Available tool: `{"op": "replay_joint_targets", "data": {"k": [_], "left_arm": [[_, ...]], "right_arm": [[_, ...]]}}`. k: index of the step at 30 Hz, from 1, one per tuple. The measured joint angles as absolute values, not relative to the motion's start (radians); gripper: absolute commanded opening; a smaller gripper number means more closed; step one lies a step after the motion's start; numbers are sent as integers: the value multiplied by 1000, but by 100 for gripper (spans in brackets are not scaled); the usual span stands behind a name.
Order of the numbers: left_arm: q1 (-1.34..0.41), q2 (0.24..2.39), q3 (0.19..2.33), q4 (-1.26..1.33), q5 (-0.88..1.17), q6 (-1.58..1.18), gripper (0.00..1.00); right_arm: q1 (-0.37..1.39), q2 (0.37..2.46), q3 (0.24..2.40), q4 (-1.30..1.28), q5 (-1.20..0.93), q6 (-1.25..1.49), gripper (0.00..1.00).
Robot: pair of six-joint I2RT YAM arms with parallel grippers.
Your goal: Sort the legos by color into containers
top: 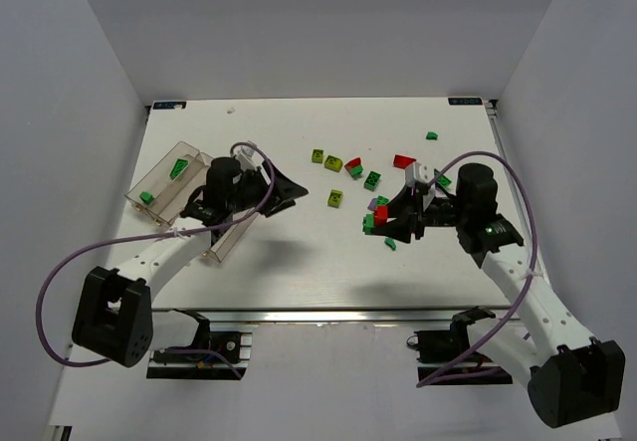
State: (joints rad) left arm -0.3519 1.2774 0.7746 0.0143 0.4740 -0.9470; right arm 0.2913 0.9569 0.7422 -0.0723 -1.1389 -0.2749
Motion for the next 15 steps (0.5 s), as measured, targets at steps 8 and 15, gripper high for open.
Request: {"op": "replay_joint_targets", "data": {"k": [8,15], "left_arm": [[-482,1275,720,337,508,-1188,72],[-595,1340,702,563,535,-1300,70]], "right_arm": [[360,895,690,8,-1121,-304,0],[382,889,688,34,-1054,-311,0]]}}
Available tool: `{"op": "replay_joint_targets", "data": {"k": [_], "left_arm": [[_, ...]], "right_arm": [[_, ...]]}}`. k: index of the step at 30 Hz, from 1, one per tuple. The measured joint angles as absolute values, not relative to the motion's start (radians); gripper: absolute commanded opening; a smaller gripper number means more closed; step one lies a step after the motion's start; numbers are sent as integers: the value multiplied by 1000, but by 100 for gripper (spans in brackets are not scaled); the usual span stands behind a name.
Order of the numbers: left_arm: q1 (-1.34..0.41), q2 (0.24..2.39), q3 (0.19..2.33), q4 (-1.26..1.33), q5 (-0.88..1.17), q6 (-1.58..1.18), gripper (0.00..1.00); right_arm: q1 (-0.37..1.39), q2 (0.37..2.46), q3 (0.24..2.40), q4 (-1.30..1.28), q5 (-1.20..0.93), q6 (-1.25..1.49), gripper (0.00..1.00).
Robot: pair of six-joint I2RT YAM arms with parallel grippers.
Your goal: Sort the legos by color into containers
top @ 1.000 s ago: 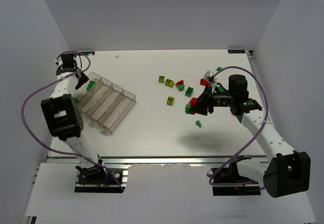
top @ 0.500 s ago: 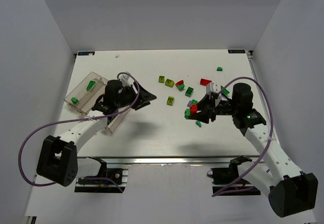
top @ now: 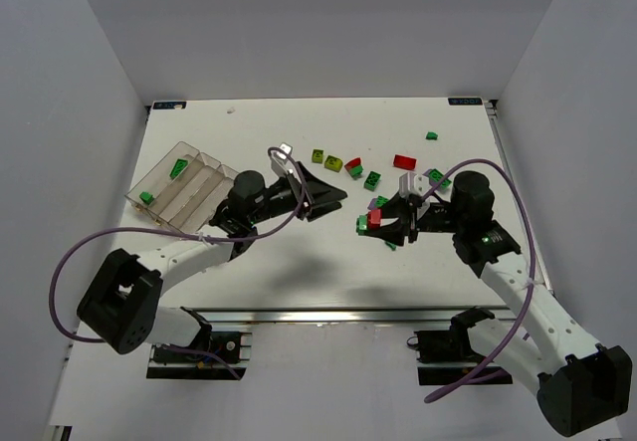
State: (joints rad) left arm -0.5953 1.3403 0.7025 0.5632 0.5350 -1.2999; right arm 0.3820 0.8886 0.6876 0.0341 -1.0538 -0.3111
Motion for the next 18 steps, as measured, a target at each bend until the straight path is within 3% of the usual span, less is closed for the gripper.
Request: {"op": "replay_joint_targets", "data": {"k": [18], "left_arm": [[-715,1479,669,795,566,-1427,55]], "right_arm": [[447,899,637,183,-862,-318,0]]}}
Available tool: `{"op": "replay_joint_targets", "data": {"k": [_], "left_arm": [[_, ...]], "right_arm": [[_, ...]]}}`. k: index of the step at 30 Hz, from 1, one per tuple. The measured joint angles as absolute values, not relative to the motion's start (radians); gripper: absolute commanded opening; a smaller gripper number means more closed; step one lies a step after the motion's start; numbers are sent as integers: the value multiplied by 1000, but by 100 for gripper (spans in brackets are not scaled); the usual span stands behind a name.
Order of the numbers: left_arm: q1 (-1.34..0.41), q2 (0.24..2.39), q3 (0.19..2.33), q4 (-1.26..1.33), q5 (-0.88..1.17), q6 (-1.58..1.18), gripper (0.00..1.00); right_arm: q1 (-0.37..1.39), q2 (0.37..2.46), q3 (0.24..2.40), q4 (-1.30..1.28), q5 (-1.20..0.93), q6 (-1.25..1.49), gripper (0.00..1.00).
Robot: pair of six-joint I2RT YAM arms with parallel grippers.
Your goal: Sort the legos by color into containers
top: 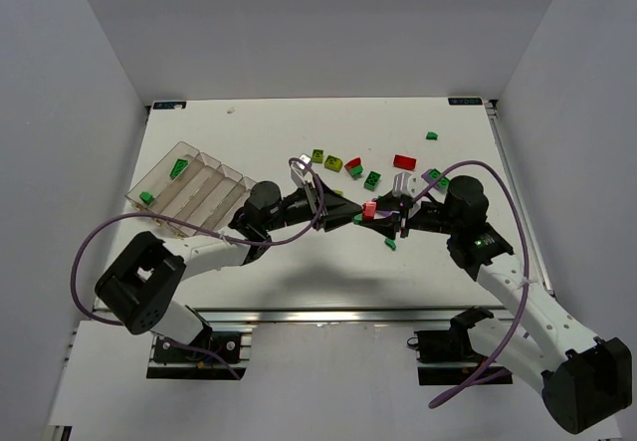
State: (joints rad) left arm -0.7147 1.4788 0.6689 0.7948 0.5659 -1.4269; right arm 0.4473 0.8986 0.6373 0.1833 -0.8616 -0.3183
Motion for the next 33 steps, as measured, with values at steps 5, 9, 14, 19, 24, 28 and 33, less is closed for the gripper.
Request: {"op": "replay_joint_targets", "data": {"k": [5,9,14,19,24,28,33], "left_arm": [[-719,1493,671,825,567,-1444,45],[-719,1510,672,843,570,-1448,21],[-719,1521,672,867,569,-1460,0],[-718,1519,661,886,570,-1464,0],[-679,1475,601,923,617,-1491,0],[-562,1408,555,906,659,-1502,0],[-425,1321,554,825,709,-1478,0]], "right_arm": [[448,898,633,189,-840,-319,0],[448,898,625,192,-830,-318,0],[448,897,624,195,-818,-318,0],[451,891,624,191,-817,-321,0],[474,878,616,192,-820,-325,0],[463,852,602,186,-807,-336,0],[459,835,591,182,-805,-345,0]]}}
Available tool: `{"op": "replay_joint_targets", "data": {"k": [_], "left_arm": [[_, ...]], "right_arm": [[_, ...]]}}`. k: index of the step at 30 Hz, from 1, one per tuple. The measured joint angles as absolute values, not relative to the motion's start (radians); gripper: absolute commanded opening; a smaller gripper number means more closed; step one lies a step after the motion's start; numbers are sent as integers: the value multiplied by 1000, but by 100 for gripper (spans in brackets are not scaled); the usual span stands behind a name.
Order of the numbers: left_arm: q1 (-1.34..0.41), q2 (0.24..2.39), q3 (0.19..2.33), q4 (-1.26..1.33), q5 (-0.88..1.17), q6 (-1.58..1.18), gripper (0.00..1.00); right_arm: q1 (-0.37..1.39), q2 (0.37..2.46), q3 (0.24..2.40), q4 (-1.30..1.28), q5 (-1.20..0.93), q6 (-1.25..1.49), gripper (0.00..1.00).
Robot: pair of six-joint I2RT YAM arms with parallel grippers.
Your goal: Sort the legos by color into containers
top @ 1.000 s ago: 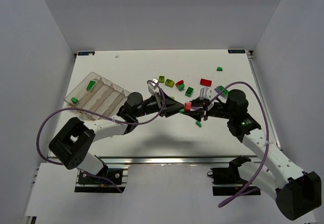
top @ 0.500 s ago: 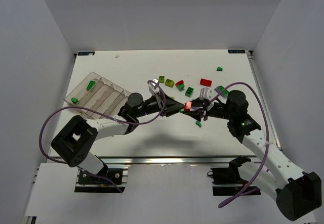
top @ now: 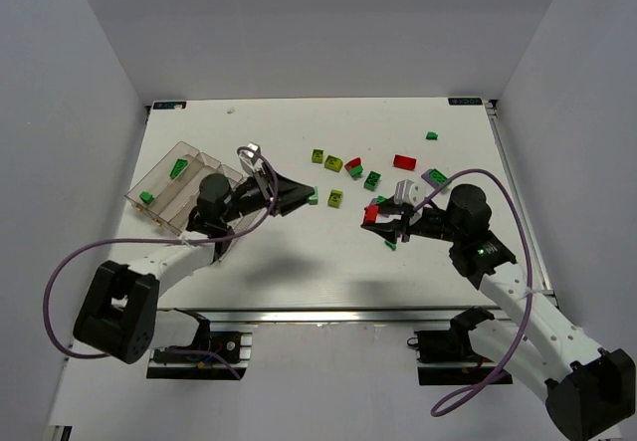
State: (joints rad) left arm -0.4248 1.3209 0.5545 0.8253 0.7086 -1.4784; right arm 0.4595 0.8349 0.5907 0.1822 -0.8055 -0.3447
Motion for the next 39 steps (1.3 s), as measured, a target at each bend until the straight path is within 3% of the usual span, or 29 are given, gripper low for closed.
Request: {"op": "replay_joint_targets", "data": {"k": [4,6,10,16,23,37,38,39], "left_arm": [[-276,1264,651,474,749,-1270,0],[-162,1271,820,130,699,-1087,0],[62,1337,1135,-337,434,-775,0],[225,1457,1256,-634,55,-549,0],[267,1694,1335,-707,-123,-463,0],[293,1873,1583,-698,-237,-406,0],[294,1888,1594,-698,-241,-404,2],[297,1904,1602,-696,-244,-403,13]], "right_arm": [[459,831,591,173,-794,-344,0],[459,831,591,158,-779,-340,0],[459,833,593,130,-744,-312,0],[459,836,595,117,-719,-278,0],[459,846,606,107,-709,-263,0],[459,846,606,107,-702,-257,0],[459,846,606,107,-701,-257,0],[459,846,606,107,-698,-257,0]]}}
